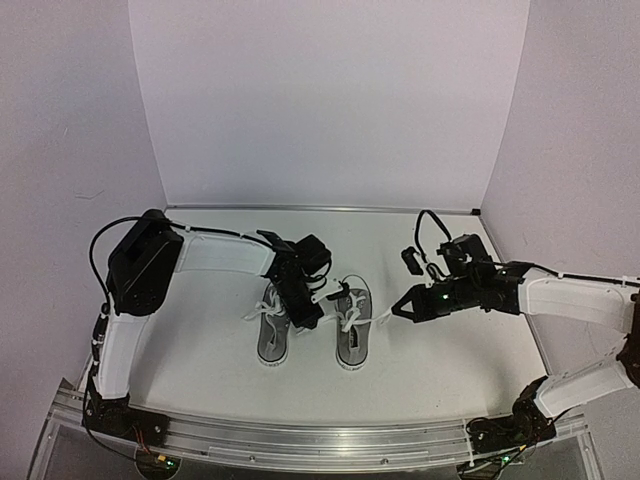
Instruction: Tie the shoes
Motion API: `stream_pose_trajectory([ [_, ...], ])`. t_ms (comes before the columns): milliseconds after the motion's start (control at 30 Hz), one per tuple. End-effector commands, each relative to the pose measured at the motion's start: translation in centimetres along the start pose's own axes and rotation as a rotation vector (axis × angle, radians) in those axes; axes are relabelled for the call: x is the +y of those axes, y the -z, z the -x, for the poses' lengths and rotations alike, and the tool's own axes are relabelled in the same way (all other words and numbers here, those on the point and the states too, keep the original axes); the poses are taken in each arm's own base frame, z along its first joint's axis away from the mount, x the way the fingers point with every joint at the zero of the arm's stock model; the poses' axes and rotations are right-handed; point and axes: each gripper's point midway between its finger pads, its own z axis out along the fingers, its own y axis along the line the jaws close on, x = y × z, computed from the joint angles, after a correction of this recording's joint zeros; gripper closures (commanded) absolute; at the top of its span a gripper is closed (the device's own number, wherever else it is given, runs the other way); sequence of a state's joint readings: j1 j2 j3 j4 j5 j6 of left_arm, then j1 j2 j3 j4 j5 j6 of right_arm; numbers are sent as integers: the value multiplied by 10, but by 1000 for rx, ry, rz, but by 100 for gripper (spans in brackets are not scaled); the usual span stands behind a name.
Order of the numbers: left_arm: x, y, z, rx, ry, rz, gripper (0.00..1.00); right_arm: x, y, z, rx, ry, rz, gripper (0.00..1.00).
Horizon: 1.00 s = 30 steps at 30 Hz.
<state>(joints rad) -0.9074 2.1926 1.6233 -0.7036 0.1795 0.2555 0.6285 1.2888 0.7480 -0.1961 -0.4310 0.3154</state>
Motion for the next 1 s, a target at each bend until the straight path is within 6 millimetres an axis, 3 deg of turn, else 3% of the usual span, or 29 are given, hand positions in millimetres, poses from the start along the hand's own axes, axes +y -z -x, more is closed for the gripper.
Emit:
stream_pose_trajectory([
  [0, -13, 23, -22, 44, 55, -12, 100, -7, 8, -1, -23, -22, -38, 100],
  [100, -6, 64, -9, -75, 121, 31, 100, -16, 9, -6, -14, -49, -82, 100],
  [167, 11, 90, -7, -150, 209, 88, 100, -24, 10, -10, -7, -72, -120, 100],
  [267, 41, 124, -15, -240, 352, 176, 100, -36, 12, -18, 2, -112, -178, 100],
  [333, 50, 136, -24, -267, 403, 210, 100, -43, 15, -23, 3, -135, -214, 100],
  [500, 56, 142, -42, -274, 463, 247, 100, -59, 26, -29, -23, -184, -297, 100],
  [800, 70, 145, -95, -246, 621, 349, 100, -97, 53, -41, -83, -349, -525, 100],
  [967, 74, 148, -113, -231, 657, 396, 100, -101, 59, -48, -106, -394, -543, 100],
])
